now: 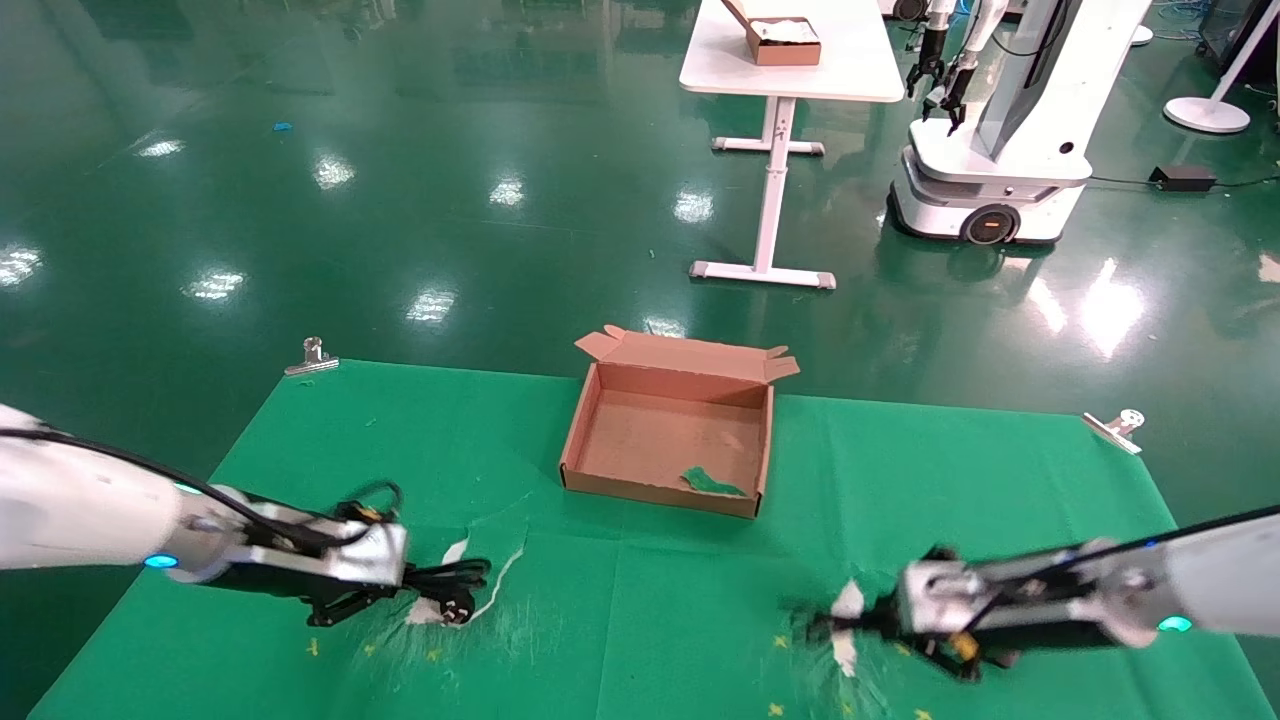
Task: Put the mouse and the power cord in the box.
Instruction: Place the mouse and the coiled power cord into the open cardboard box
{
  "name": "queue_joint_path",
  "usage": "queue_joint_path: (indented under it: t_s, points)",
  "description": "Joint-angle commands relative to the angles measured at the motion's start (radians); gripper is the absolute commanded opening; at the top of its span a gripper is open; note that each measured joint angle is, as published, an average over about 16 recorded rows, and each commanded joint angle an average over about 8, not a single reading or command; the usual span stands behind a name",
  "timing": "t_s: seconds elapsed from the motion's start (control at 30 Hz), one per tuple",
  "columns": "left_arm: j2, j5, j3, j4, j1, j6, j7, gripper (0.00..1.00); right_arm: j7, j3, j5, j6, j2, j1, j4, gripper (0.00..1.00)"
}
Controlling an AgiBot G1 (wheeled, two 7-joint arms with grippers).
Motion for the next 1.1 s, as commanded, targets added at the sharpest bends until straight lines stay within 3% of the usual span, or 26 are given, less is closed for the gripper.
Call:
queue_joint_path:
  t_s: [0.03, 0.27, 0.43, 0.53, 0.73, 0.87, 0.93, 1.1]
  points:
    - [-0.022, -0.019, -0.013, 0.013, -0.022, 0.042, -0.016, 0.0, 0.003, 0.02, 0.029, -0.006, 0.025, 0.009, -0.003, 0.0]
    - [-0.106, -0.195, -0.137, 0.082, -0.143, 0.248, -0.162, 0.0, 0.066, 0.057, 0.078, -0.061, 0.084, 0.171, 0.054, 0.0]
    - [-0.05, -0.316, -0.222, 0.104, -0.167, 0.222, -0.279, 0.0, 0.122, 0.072, 0.1, -0.017, -0.014, 0.215, 0.066, 0.0]
    - [0.013, -0.37, -0.259, 0.094, -0.171, 0.145, -0.325, 0.0, 0.134, 0.08, 0.113, 0.079, -0.118, 0.196, 0.045, 0.0]
    - [0.099, -0.413, -0.287, 0.058, -0.183, 0.017, -0.363, 0.0, 0.129, 0.088, 0.124, 0.389, -0.295, 0.105, 0.006, 0.0]
    - [0.098, -0.389, -0.271, 0.039, -0.188, 0.016, -0.359, 0.0, 0.145, 0.09, 0.138, 0.459, -0.324, 0.036, 0.028, 0.0]
    - [0.085, -0.364, -0.253, 0.032, -0.191, 0.028, -0.35, 0.0, 0.158, 0.087, 0.146, 0.449, -0.324, 0.009, 0.047, 0.11]
    - [0.04, -0.293, -0.204, 0.013, -0.202, 0.057, -0.314, 0.0, 0.194, 0.073, 0.159, 0.416, -0.322, -0.025, 0.082, 0.73]
